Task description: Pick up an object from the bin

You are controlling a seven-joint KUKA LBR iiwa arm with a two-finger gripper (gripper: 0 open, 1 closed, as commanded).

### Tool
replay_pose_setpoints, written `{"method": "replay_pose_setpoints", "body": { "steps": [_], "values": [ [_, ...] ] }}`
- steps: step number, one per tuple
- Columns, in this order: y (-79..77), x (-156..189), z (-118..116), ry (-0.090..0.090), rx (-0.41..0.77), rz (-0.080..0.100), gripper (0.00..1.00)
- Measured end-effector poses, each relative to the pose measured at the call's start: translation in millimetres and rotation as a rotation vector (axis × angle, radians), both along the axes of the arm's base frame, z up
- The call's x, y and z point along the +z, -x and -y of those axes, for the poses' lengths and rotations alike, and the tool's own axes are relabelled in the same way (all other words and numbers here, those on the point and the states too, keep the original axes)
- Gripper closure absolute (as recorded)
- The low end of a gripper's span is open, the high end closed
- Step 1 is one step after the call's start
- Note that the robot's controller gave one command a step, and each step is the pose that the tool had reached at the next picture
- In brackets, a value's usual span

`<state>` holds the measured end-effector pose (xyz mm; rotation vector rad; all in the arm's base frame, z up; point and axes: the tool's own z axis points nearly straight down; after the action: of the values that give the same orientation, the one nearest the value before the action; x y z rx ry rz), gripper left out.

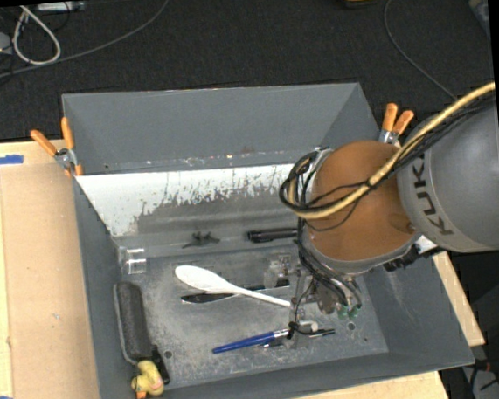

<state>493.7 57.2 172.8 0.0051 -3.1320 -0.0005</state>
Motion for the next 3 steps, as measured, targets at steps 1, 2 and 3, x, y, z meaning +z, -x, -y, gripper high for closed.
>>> {"method": "replay_pose_setpoints", "body": {
  "steps": [1,2,3],
  "values": [
    [-1.8,3.2,0.4,0.000,-0.003,0.007,0.00],
    [8.7,-62.5,29.2,-0.001,0.125,0.007,0.00],
    [17.5,-62.6,43.8,-0.002,0.155,0.009,0.00]
  ]
}}
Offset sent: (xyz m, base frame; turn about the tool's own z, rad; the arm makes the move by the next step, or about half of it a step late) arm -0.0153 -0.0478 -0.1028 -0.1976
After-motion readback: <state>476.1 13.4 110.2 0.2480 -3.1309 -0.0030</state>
